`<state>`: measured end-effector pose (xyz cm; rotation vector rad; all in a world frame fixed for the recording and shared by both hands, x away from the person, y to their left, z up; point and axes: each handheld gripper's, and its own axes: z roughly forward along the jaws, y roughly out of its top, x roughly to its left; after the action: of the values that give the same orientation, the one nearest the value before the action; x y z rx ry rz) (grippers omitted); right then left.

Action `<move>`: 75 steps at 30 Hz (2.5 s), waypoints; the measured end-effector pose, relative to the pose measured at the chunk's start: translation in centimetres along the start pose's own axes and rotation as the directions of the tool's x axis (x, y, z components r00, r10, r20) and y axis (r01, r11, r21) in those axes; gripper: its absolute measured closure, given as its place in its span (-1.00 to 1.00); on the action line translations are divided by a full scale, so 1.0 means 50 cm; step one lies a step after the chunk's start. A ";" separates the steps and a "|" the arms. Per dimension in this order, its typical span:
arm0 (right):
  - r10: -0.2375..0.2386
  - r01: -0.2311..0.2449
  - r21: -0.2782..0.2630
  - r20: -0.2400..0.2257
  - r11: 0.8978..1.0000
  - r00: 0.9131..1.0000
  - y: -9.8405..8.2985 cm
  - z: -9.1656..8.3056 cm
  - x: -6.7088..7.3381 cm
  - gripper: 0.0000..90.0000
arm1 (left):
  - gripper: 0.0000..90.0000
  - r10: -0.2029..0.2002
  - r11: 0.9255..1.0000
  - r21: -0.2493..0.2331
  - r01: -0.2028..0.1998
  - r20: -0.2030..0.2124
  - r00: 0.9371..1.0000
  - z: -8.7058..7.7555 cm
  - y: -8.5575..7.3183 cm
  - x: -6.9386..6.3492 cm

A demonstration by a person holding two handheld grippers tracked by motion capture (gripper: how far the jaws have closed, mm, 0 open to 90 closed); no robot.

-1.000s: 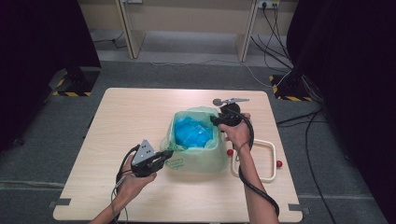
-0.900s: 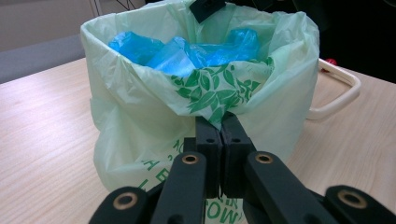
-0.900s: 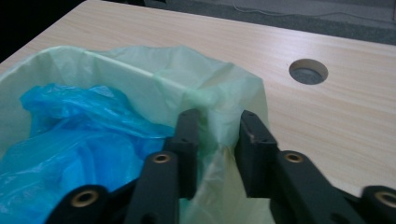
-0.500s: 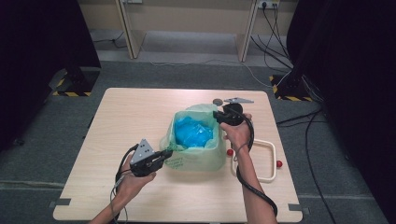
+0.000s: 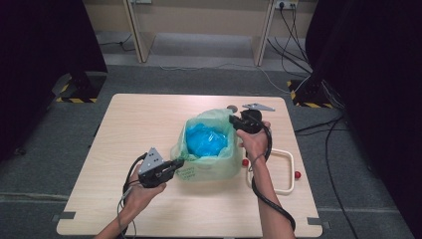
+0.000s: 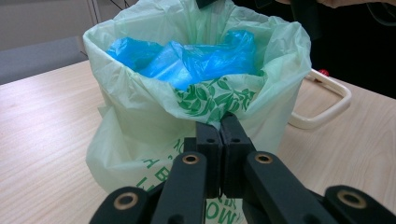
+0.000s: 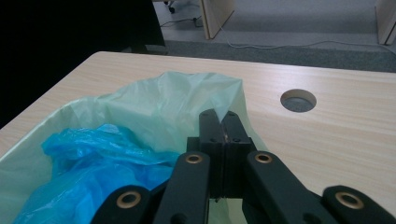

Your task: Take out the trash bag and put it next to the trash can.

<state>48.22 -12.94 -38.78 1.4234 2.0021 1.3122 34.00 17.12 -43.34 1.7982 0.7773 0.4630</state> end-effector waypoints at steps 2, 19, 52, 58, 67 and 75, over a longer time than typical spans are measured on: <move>-0.003 0.003 -0.004 -0.003 1.000 1.000 0.004 -0.001 0.002 1.00 | 0.97 0.000 1.000 -0.001 0.000 0.001 1.000 -0.001 0.002 0.000; 0.025 -0.032 -0.080 -0.098 0.996 0.995 0.058 -0.038 0.028 1.00 | 0.99 -0.040 0.995 -0.092 0.042 0.023 0.999 -0.044 0.060 0.018; -0.026 -0.001 -0.140 -0.186 0.990 0.982 0.161 -0.037 0.145 1.00 | 0.99 -0.075 0.982 -0.176 0.072 -0.008 0.997 -0.154 0.135 0.086; -0.033 0.003 -0.142 -0.209 0.990 0.977 0.176 -0.027 0.175 1.00 | 0.99 -0.083 0.981 -0.178 0.077 -0.026 0.996 -0.182 0.138 0.105; -0.065 0.033 -0.143 -0.230 0.989 0.971 0.204 -0.016 0.227 1.00 | 0.99 -0.085 0.976 -0.208 0.070 -0.064 0.994 -0.227 0.148 0.127; -0.098 0.067 -0.133 -0.246 0.989 0.964 0.220 0.005 0.280 1.00 | 0.99 -0.091 0.973 -0.220 0.069 -0.093 0.992 -0.261 0.146 0.144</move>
<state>48.40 0.16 -26.71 1.1529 2.0694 1.6178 32.82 29.44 -32.32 1.5444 0.8339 0.5678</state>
